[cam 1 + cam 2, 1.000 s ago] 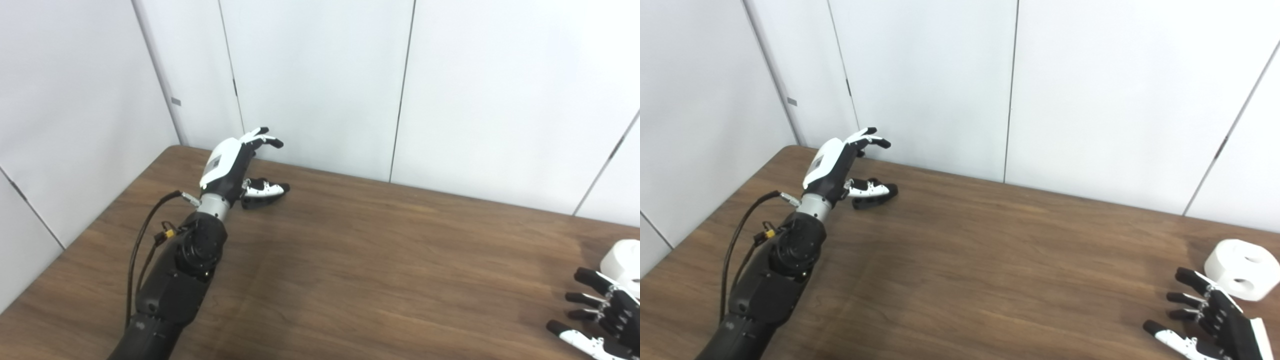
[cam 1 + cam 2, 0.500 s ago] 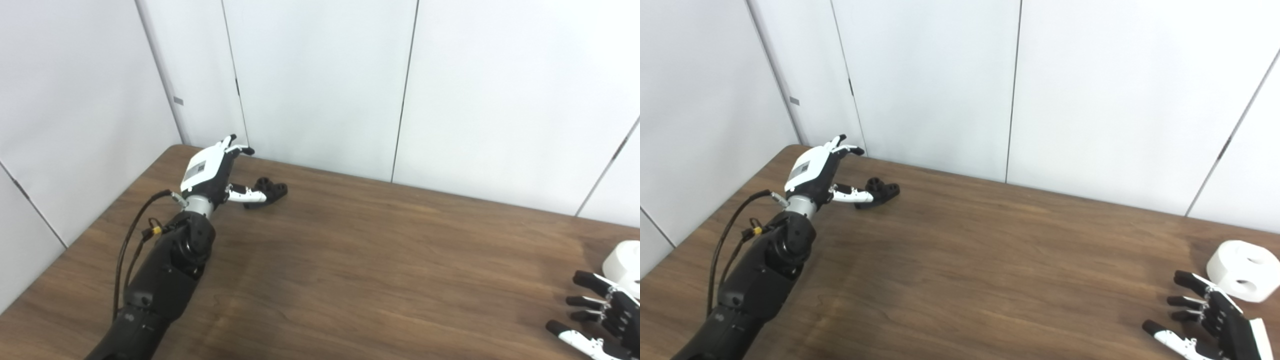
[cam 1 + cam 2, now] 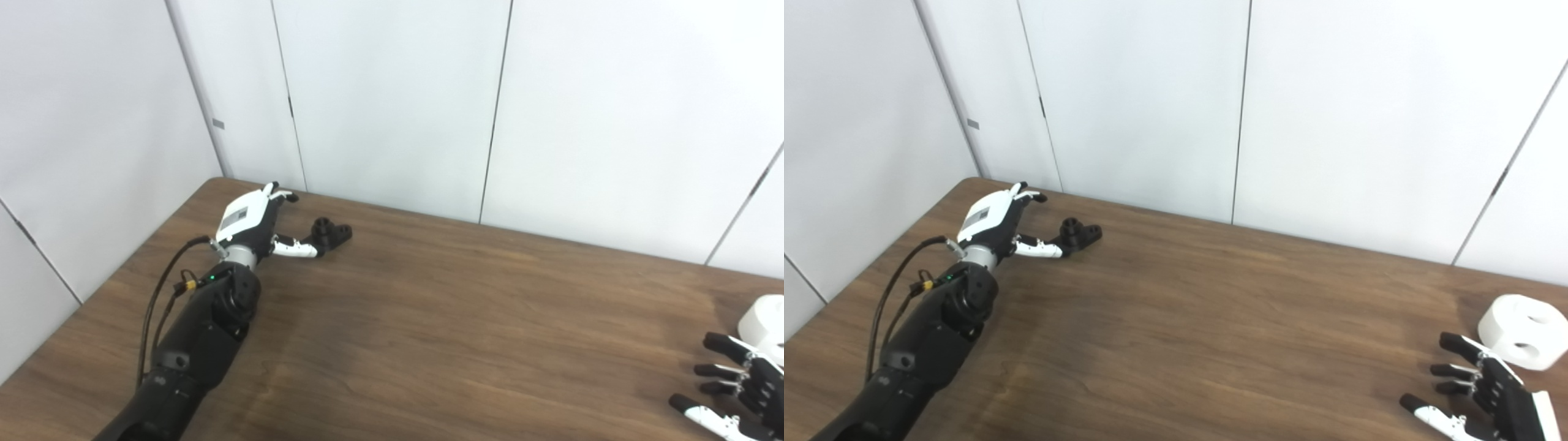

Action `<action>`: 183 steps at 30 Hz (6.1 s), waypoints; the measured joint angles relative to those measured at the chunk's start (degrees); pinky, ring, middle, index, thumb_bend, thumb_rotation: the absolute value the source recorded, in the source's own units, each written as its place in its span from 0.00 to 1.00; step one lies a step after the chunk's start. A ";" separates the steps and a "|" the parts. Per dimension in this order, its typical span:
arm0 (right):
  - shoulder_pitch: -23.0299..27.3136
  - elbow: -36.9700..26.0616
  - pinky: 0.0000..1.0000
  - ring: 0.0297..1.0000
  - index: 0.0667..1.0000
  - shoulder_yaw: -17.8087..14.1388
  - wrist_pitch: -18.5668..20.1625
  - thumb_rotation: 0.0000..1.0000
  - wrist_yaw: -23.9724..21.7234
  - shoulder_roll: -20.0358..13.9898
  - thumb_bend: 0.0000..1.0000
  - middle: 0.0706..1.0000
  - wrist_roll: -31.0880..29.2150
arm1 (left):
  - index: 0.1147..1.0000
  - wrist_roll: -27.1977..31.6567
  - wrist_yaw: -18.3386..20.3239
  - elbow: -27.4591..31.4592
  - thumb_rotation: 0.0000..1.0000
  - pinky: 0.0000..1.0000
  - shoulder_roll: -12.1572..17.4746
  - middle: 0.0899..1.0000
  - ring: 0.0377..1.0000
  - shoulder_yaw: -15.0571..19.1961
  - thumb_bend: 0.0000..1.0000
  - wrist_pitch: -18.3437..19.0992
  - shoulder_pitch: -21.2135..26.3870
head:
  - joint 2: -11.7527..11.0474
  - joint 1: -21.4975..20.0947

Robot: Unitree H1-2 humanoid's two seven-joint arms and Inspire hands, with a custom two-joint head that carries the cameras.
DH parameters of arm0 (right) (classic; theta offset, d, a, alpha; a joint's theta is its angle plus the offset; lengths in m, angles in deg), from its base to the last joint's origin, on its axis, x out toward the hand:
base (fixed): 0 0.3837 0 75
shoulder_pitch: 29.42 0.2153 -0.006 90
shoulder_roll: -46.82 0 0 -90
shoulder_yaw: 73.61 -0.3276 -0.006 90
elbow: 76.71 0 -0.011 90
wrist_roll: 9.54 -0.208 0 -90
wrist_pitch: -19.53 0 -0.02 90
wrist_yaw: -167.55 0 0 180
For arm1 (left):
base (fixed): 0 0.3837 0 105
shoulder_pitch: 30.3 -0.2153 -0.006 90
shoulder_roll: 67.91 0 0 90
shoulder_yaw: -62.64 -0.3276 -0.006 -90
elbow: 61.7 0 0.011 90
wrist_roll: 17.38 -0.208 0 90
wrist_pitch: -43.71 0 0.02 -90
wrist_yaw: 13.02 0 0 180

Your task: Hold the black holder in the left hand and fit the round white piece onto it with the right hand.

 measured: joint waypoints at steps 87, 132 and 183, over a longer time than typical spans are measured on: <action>-1.33 -2.76 0.48 0.59 0.71 -0.14 3.02 0.18 0.69 1.29 0.78 0.74 -2.16 | 0.42 9.00 -9.28 -13.70 0.06 0.94 -9.00 0.95 1.00 -10.83 0.52 -27.92 1.23 | 2.55 -7.56; -1.58 -7.33 0.48 0.62 0.73 5.03 5.45 0.03 2.91 7.86 0.72 0.76 6.58 | 0.42 7.69 0.01 -6.36 0.06 1.00 -13.10 0.96 1.00 -22.07 0.52 -33.76 -0.84 | 4.22 -26.02; 33.08 -7.82 0.66 0.83 0.77 25.93 20.33 0.26 -28.82 -20.42 0.88 0.88 47.58 | 0.42 6.79 1.69 -8.27 0.06 1.00 -14.30 0.95 1.00 -22.41 0.52 -36.64 0.05 | 4.31 -32.96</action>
